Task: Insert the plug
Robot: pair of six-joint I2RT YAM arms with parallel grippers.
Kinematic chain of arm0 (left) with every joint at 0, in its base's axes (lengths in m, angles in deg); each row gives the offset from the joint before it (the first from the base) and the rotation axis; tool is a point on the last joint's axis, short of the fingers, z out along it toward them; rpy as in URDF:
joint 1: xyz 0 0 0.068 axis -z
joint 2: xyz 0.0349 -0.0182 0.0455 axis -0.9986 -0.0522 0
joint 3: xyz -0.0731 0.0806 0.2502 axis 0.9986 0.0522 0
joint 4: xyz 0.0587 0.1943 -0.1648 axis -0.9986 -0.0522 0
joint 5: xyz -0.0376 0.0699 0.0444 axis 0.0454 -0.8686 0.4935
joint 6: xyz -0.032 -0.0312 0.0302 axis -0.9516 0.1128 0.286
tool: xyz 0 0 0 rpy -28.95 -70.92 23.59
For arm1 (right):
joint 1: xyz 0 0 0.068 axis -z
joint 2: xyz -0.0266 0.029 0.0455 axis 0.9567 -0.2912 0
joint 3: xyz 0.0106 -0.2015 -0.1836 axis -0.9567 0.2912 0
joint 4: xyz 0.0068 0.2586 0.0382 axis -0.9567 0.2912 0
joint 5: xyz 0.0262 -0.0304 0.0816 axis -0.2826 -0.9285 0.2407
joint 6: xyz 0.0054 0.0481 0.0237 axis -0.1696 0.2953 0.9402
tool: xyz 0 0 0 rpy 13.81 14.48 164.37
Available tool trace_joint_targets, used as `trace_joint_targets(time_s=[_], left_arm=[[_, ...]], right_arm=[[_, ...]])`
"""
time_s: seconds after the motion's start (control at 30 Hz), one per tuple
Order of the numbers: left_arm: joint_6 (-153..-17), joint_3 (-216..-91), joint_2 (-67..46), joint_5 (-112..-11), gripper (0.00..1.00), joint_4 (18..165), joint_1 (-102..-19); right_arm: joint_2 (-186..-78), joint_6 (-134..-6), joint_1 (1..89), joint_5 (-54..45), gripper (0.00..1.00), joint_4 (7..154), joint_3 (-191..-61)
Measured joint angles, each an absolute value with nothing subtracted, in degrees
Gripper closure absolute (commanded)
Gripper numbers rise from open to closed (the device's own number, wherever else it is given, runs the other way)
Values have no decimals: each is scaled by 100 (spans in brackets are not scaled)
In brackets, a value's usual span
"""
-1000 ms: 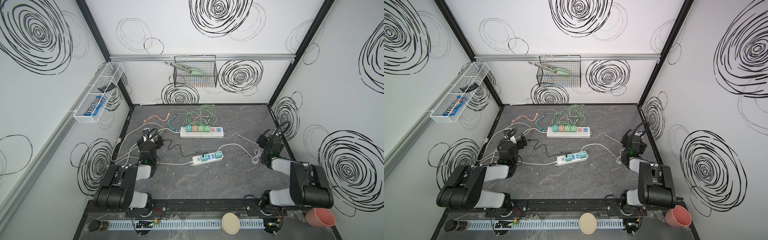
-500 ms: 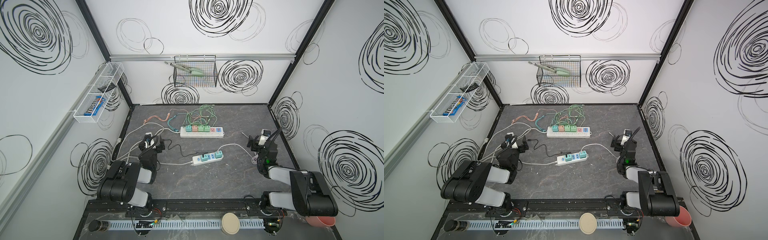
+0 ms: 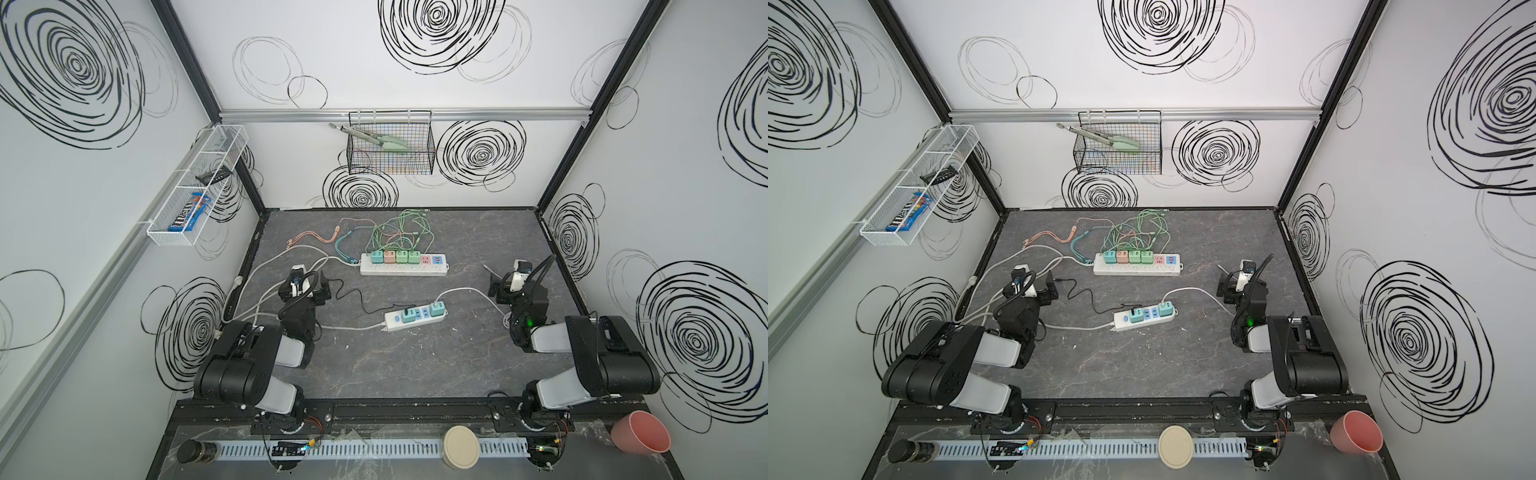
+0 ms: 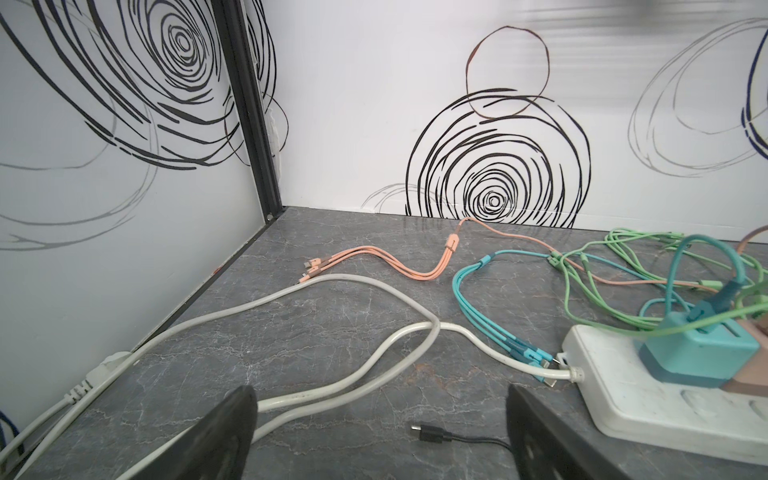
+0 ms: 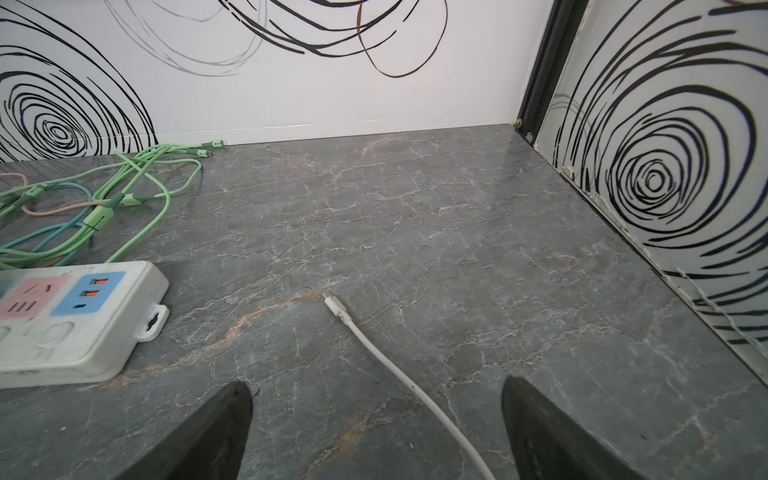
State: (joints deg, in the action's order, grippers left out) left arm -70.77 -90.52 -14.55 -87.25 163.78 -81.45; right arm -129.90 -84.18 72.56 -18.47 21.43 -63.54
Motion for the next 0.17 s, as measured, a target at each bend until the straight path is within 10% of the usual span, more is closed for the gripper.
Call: trace_joint_targets(time_s=[0.17], left_arm=[[-7077,-9052,-1455,-8692,4,16389,-8153]], right_arm=[[-12988,-8418,7256,-1840,3,2143,-6354]])
